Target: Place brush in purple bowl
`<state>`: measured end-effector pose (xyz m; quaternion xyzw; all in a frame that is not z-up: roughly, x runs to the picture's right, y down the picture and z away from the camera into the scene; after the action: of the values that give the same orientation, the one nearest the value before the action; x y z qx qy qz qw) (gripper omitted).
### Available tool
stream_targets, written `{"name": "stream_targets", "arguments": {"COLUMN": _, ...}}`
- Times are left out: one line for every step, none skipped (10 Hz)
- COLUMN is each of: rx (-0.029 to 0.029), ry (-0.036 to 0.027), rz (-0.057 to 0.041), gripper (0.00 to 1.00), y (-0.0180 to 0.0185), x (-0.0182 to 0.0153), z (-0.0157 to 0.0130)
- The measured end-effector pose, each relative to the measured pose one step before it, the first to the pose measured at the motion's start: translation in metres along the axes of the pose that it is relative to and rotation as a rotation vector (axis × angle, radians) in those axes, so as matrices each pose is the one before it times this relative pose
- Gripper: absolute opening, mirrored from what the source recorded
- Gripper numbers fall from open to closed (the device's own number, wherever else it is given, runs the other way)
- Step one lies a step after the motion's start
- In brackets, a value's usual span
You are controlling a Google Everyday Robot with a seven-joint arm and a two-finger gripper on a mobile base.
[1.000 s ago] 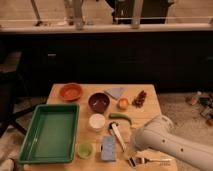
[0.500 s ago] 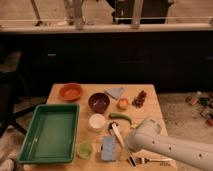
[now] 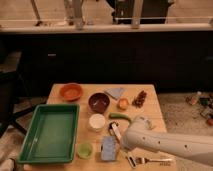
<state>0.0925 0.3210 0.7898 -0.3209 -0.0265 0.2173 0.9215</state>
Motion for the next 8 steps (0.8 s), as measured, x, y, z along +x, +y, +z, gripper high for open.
{"name": "stream_targets", "arguments": {"rx": 0.00086, "ry": -0.00201, "rz": 0.00112, "gripper": 0.50, "y": -0.00030, "x": -0.00020, "z": -0.00068}}
{"name": "stream_targets", "arguments": {"rx": 0.00116, "ry": -0.00192, "rz": 0.00125, "gripper": 0.42, "y": -0.00047, "x": -0.00053, "z": -0.00201}}
{"name": "stream_targets", "arguments": {"rx": -0.00021, "ry": -0.00053, "rz": -0.00079, "gripper": 0.30, "y": -0.00015, "x": -0.00060, "z": -0.00228}}
{"name": "stream_targets", "arguments": {"rx": 0.00126, "ry": -0.00145, "rz": -0.00142, "gripper": 0.22, "y": -0.00051, "x": -0.00136, "z": -0.00296}}
{"name": "stream_targets", "arguments": {"rx": 0.00174, "ry": -0.00062, "rz": -0.00064, "gripper": 0.12, "y": -0.00183, "x": -0.00119, "z": -0.00305}}
{"name": "stream_targets", "arguments": {"rx": -0.00251, "ry": 0.00437, "rz": 0.00223, "gripper": 0.04, "y": 0.00058, "x": 0.00209, "z": -0.00126}}
{"name": "stream_targets", "arguments": {"rx": -0.00462, "ry": 0.00436, "rz": -0.00536, "gripper": 0.00, "y": 0.00356, "x": 0.00199, "z": -0.00015}}
{"name": "stream_targets", "arguments": {"rx": -0.00837, "ry": 0.00836, "rz": -0.00094, "gripper": 0.00, "y": 0.00353, "x": 0.00362, "z": 0.00105}}
